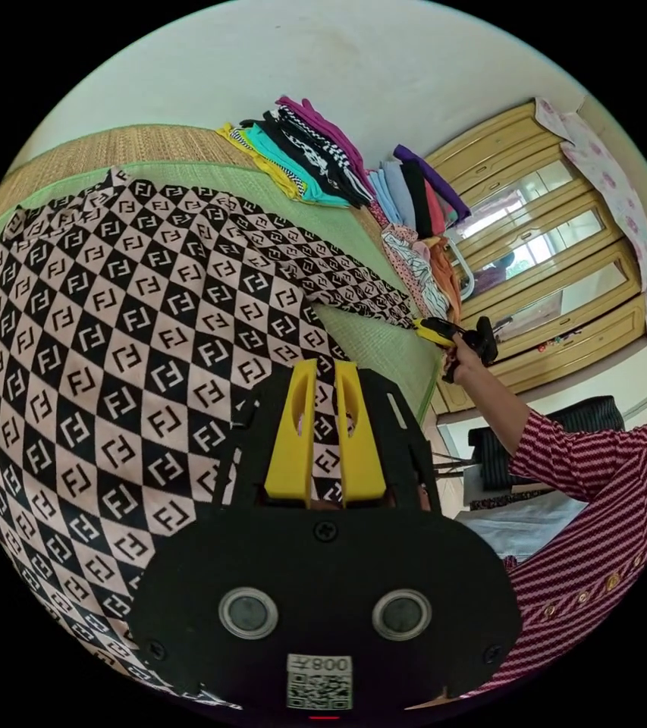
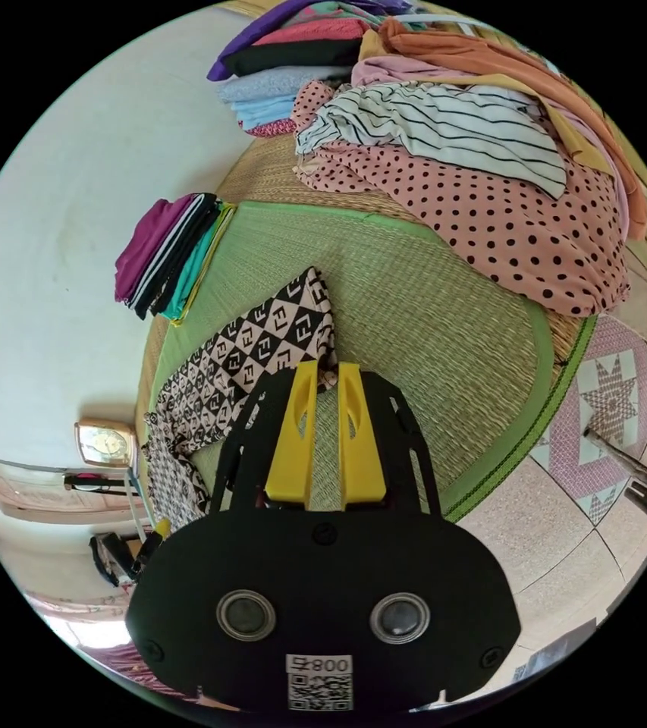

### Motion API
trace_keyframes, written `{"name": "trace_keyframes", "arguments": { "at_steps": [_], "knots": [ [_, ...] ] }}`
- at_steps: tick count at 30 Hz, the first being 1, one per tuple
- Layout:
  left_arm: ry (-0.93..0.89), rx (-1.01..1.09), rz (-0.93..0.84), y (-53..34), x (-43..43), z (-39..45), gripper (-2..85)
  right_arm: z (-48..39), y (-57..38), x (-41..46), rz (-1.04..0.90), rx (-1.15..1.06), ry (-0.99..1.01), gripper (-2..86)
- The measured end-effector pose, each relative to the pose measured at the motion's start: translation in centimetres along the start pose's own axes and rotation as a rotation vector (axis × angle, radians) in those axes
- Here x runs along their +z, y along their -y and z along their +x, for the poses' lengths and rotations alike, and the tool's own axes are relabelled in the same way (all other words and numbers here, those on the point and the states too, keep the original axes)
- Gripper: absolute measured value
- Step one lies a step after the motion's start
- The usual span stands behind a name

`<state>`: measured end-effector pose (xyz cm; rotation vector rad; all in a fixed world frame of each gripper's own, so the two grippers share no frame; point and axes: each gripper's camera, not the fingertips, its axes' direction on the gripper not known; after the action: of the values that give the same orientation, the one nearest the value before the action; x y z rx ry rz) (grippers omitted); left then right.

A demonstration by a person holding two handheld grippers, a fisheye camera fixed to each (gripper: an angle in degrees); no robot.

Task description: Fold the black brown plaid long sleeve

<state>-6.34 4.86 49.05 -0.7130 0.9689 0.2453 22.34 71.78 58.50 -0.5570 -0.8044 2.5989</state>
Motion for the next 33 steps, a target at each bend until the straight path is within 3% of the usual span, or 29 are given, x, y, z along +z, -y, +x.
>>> {"name": "trace_keyframes", "arguments": {
  "at_steps": [5,9,12,16,20,25,33],
  "knots": [
    [-0.040,-0.059,0.099,1.2,-4.5,-2.6,5.0,-1.7,-0.4,-3.8,0.122,-0.087,0.321,3.6],
    [-0.093,-0.091,0.252,2.2,-10.2,-4.5,5.2,-11.5,-1.3,-6.4,0.158,-0.332,0.598,3.1],
    [-0.125,-0.088,0.391,2.5,-15.9,-5.7,5.7,-21.5,-4.5,-5.9,0.102,-0.544,0.771,3.0],
    [-0.144,-0.113,0.565,-0.1,-23.4,-8.0,6.5,-34.3,-14.2,-0.8,-0.155,-0.824,0.941,3.0],
    [-0.171,-0.281,0.646,-6.1,-27.1,-13.6,7.7,-37.9,-24.6,7.7,-0.398,-0.920,0.867,3.0],
    [-0.396,-0.513,0.573,-10.0,-24.8,-21.9,10.5,-33.3,-35.2,22.7,-0.798,-0.782,0.769,2.9],
    [-0.402,-0.505,0.525,-6.9,-25.2,-24.2,8.6,-29.9,-37.2,24.1,-0.804,-0.809,0.690,2.5]
  ]
}}
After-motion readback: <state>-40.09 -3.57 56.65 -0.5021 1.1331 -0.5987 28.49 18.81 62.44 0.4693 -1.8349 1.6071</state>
